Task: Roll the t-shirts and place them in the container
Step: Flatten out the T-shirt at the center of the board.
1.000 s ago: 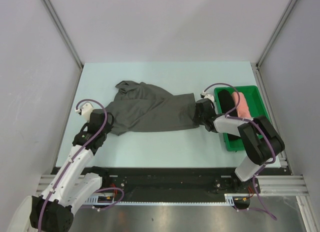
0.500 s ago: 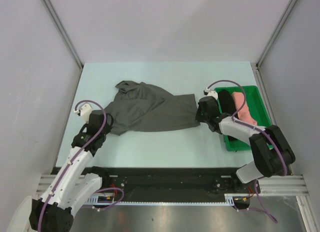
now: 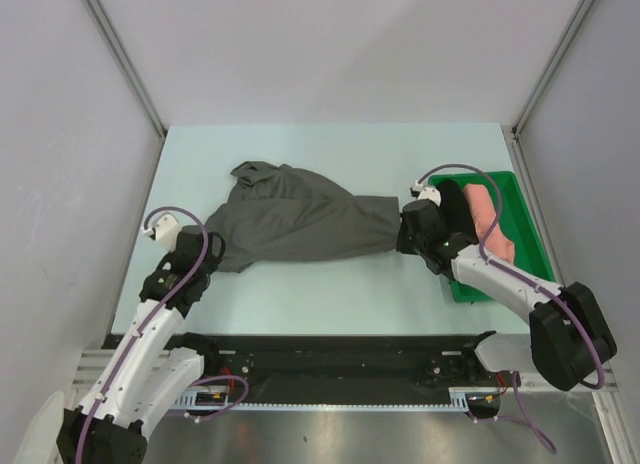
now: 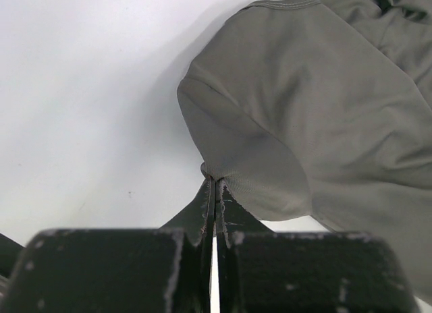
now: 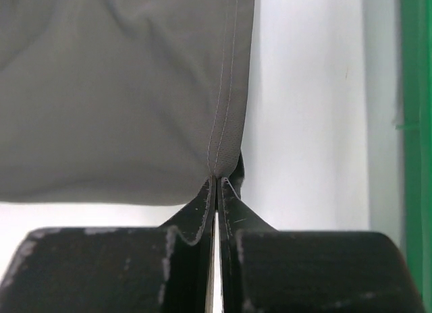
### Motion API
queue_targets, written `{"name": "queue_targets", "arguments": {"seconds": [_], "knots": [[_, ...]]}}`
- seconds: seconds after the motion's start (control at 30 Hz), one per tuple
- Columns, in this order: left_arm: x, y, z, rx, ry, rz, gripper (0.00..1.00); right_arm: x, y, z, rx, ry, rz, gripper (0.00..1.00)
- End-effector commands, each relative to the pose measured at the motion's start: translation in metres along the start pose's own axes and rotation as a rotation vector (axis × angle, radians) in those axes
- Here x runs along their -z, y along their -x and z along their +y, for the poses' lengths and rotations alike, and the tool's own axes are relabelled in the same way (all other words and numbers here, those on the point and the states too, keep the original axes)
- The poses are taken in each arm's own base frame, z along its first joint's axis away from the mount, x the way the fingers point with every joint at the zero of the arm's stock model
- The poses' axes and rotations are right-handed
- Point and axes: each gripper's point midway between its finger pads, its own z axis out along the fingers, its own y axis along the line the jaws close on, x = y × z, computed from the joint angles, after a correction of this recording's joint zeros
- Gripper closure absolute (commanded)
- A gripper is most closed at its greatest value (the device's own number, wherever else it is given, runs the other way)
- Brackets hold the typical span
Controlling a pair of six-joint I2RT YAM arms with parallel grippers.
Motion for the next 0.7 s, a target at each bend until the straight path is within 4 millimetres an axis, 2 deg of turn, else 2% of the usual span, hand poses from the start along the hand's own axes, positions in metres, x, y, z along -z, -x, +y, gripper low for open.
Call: {"name": "queue_targets", "arguments": {"seconds": [0.0,0.1,0.3,0.33,0.43,0.53,0.57,0.67], "knots": [[-0.001,-0.007,0.004,0.047,0.006,0.01,1.0,0.008,-0.023,-0.012,0.011,-0.03,0.04,0.96],[-0.006,-0.017,0.005,0.049,0.002,0.031,1.0,0.0,-0.037,-0.015,0.007,-0.032,0.071,0.89],[-0.011,-0.026,0.005,0.043,0.003,0.055,1.0,-0.015,-0.043,-0.014,-0.019,0.007,0.113,0.75],[-0.01,-0.025,0.005,0.046,-0.001,0.051,1.0,-0.014,-0.044,-0.018,-0.025,0.0,0.123,0.66],[-0.01,-0.024,0.002,0.051,-0.019,0.045,1.0,-0.005,-0.038,-0.028,-0.044,-0.014,0.106,0.51],[-0.009,-0.023,0.0,0.053,-0.028,0.046,0.99,0.004,-0.039,-0.034,-0.096,-0.001,0.109,0.5],[-0.009,-0.024,0.0,0.052,-0.029,0.049,1.0,0.009,-0.036,-0.032,-0.114,0.017,0.095,0.5],[-0.01,-0.022,-0.002,0.053,-0.034,0.045,1.0,0.013,-0.043,-0.027,-0.168,0.045,0.111,0.51]]}}
